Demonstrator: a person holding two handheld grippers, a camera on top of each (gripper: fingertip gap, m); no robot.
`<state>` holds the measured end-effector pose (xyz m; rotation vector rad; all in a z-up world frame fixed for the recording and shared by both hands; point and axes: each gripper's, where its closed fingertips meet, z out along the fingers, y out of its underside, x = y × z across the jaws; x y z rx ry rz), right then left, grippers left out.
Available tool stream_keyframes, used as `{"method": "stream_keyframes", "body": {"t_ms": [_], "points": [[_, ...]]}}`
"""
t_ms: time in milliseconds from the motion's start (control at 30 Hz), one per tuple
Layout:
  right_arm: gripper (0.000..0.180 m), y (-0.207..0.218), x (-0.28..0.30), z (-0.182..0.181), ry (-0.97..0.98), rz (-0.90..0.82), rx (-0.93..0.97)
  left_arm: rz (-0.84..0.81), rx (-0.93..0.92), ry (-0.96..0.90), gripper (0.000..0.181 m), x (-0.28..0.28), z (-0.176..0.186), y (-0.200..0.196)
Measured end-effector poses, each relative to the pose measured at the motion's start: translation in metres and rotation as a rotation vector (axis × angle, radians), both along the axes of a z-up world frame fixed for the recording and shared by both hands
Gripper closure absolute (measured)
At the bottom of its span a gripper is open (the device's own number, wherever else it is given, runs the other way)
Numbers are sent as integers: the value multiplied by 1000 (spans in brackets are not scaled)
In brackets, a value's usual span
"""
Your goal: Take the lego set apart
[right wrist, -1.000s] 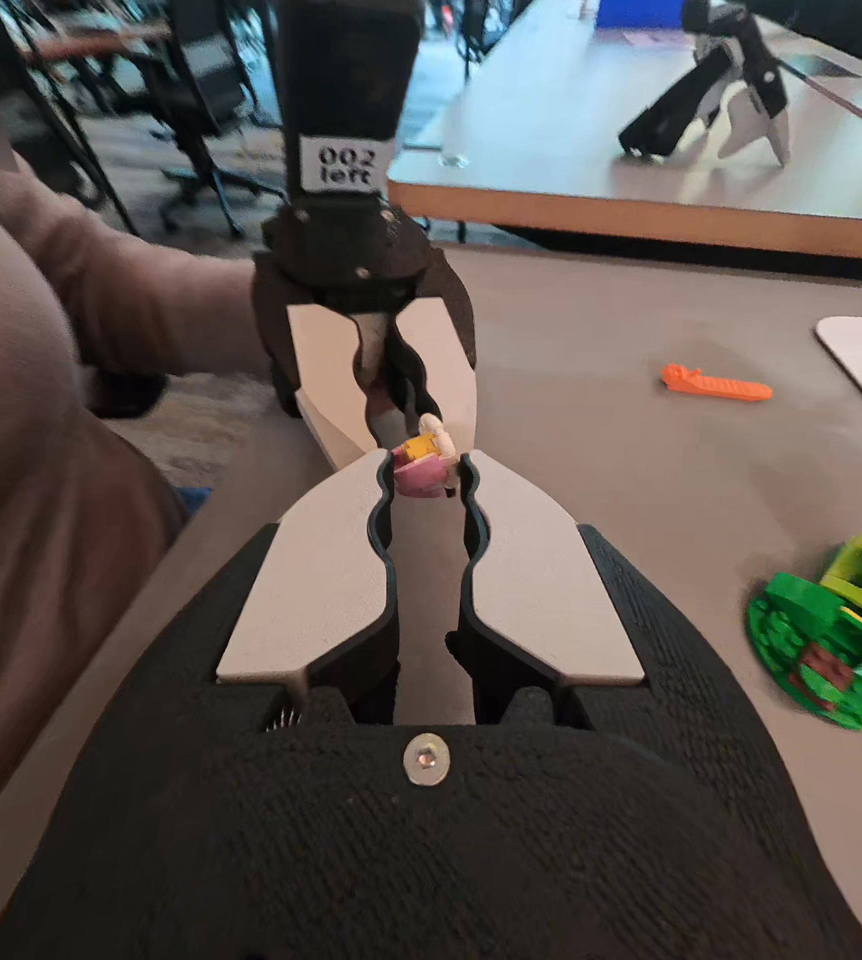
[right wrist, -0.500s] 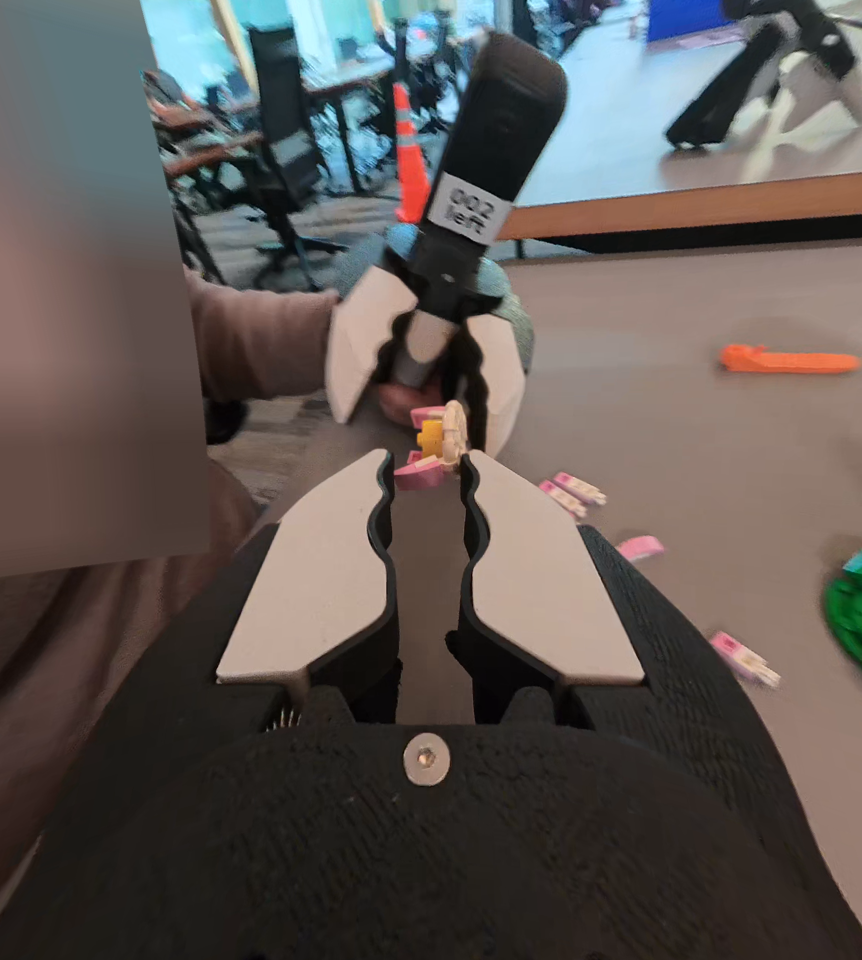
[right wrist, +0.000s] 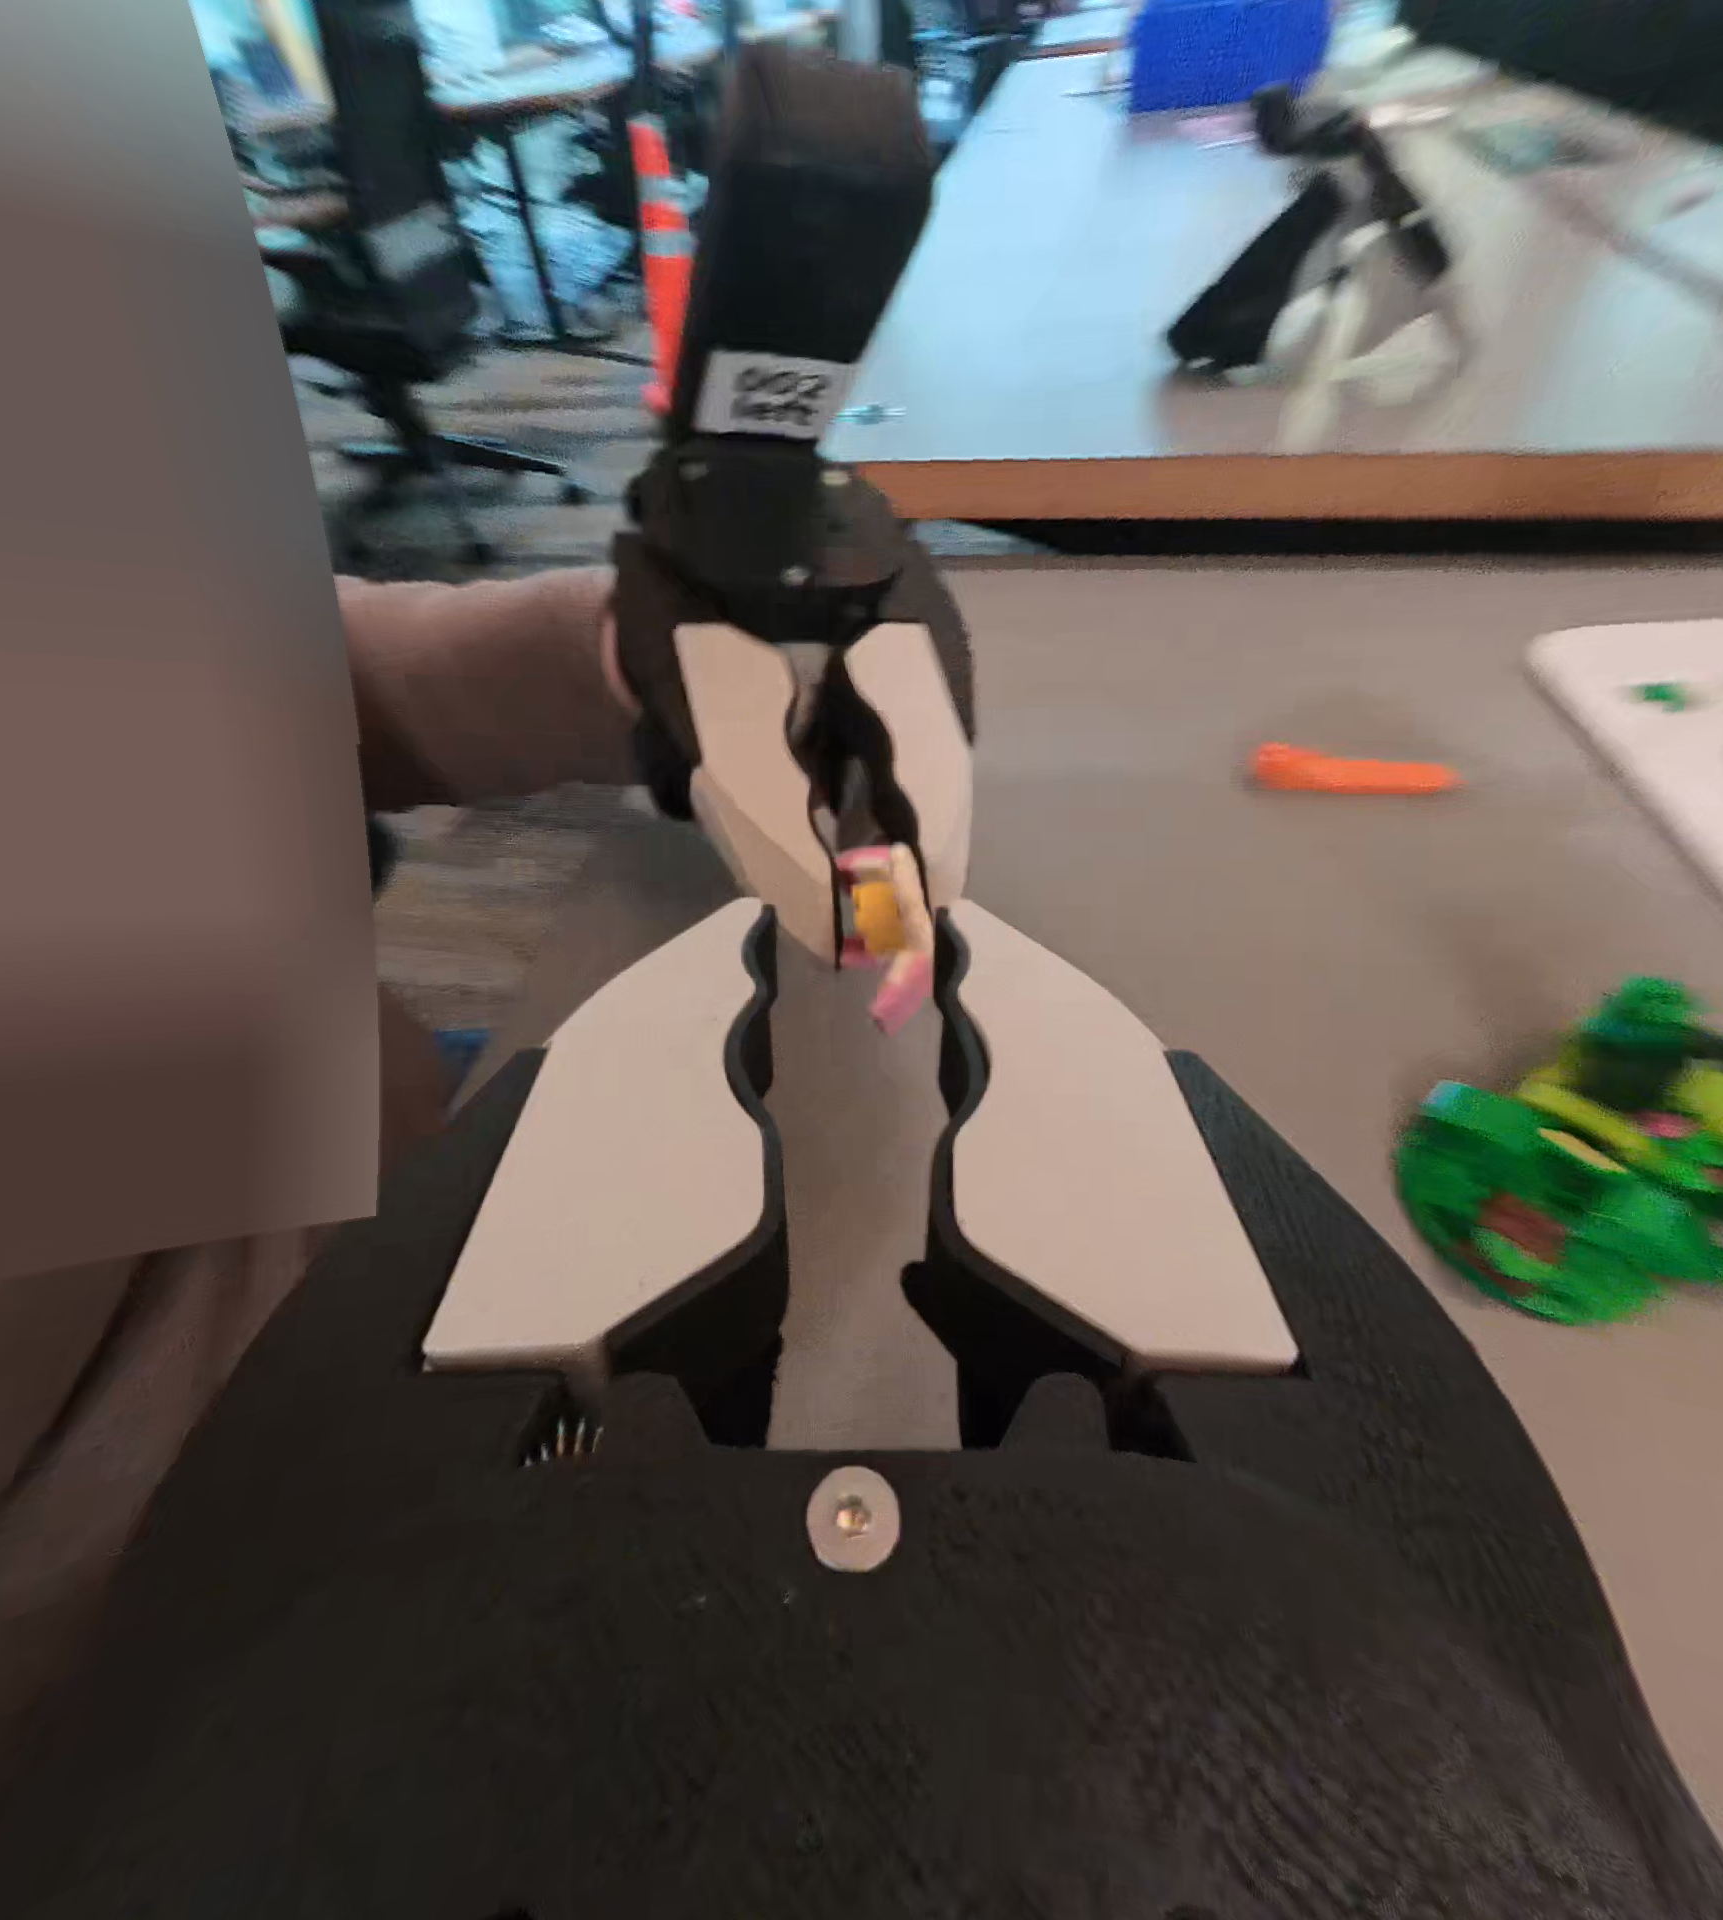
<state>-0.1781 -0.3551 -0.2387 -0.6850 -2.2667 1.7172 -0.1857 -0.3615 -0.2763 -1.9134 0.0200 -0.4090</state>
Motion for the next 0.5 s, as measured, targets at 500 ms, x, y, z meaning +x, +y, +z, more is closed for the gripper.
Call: {"method": "stream_keyframes", "body": {"t_ms": [500], "points": [[160, -9, 4, -23, 32, 31, 425, -70, -46, 254, 160, 19, -1, 9]]}}
